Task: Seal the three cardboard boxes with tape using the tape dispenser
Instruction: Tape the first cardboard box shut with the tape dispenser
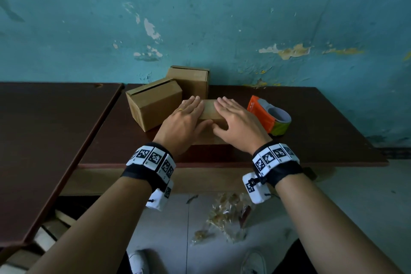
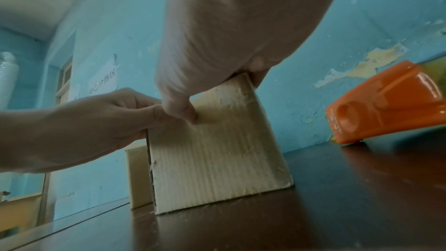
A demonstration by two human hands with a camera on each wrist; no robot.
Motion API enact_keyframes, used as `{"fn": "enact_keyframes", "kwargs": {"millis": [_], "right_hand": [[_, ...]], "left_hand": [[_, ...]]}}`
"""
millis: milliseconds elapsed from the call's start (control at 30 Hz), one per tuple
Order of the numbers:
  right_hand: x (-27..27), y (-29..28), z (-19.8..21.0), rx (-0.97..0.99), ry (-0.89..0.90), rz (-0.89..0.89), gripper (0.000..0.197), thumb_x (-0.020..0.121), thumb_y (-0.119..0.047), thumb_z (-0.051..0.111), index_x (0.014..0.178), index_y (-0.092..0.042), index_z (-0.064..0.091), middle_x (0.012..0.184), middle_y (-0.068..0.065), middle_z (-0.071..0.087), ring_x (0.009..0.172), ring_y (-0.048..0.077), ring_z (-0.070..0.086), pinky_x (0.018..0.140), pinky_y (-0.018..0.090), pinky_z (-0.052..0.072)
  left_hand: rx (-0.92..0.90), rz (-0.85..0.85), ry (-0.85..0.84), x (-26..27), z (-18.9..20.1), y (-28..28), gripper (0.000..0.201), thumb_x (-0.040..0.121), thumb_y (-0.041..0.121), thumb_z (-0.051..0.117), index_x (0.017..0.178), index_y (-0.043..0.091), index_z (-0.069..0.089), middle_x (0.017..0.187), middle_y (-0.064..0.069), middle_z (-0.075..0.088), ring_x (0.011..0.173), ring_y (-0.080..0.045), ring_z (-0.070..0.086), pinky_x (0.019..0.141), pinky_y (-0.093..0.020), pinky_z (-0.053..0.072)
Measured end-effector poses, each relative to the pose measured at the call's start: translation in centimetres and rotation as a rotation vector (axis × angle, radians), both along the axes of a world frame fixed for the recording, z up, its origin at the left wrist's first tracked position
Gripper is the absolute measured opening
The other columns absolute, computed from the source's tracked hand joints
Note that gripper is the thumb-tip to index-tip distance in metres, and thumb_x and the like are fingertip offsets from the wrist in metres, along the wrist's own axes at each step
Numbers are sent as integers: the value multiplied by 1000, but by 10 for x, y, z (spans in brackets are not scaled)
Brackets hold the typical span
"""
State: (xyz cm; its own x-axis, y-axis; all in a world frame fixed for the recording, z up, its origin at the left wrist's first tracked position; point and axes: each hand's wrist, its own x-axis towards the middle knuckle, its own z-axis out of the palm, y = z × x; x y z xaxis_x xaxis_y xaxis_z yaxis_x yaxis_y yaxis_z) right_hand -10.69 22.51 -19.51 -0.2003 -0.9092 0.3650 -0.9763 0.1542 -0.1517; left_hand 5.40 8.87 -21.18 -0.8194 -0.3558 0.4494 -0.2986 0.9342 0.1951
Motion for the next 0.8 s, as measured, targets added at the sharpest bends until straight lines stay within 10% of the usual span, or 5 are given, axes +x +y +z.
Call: {"fn": "enact_keyframes", "kwargs": {"millis": [233, 800], "right_hand": [[-1, 10, -10, -165, -170, -136, 84, 92, -58, 74, 156, -9, 50, 164, 6, 44, 151, 15, 43, 121, 28, 39], [8, 7, -27, -386, -378, -235, 85, 80, -57, 86, 149, -15, 60, 148, 10, 62, 133, 16, 62, 107, 20, 49]], "left_hand": [[140, 125, 63, 6, 2, 14, 67, 102, 45, 64, 151, 1, 53, 161, -20, 48, 156, -34, 35, 116, -51, 44], [295, 221, 204, 6, -5, 27, 69, 100, 40, 71, 158, 12, 48, 169, -8, 37, 145, -30, 52, 116, -45, 44]]}}
